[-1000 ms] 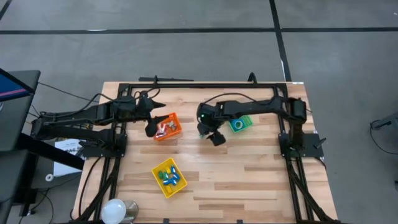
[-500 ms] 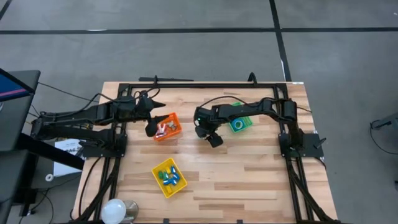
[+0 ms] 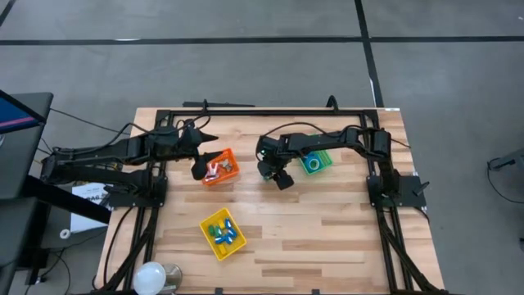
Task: Pick and place Stapler, Stapler remover, tape
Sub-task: Put the green stapler into the yellow basket
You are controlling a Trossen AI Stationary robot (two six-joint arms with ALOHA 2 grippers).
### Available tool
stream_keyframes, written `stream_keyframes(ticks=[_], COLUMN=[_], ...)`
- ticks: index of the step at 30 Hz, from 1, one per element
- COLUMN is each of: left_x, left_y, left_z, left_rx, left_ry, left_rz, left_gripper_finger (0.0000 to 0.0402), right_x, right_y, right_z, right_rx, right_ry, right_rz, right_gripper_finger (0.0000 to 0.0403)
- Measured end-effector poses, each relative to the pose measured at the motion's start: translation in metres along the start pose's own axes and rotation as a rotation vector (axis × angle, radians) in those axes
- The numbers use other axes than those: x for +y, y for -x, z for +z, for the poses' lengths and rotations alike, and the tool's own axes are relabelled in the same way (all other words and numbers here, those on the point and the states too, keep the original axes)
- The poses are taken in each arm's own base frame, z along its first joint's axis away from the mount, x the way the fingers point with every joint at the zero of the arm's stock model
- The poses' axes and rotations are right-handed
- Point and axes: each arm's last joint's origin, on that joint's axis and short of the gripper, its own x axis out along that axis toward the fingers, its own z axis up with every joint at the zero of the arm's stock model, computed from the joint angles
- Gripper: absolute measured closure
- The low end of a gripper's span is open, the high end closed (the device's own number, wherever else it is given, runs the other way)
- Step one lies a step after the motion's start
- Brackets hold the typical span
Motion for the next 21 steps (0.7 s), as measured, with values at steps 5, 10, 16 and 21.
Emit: stream_keyframes(ticks=[5,10,16,21], left_x=[0.0,0.0,0.0,0.0], left_y=[0.0,0.0,0.0,0.0], left_z=[0.0,0.0,0.0,0.0], left_rx=[0.0,0.0,0.0,-0.001], left_ry=[0.0,0.0,0.0,0.0], left_rz=[0.0,0.0,0.0,0.0], left_gripper_finger=[0.0156,0.0156,0.0156,0.0156], right_x=[0.001,0.001,0.0,0.0], right_y=[0.0,0.0,-0.006,-0.019], right_z=[-0.002,0.0,-0.001,-0.005], right_rx=[0.013,0.005,0.009,0.03], right_ry=[0.007,0.019,0.017,-0.006], right_rz=[0.016,0.012,0.015,0.028], right_gripper_finger=[0.0208,0.0184,0.0177,0.0179])
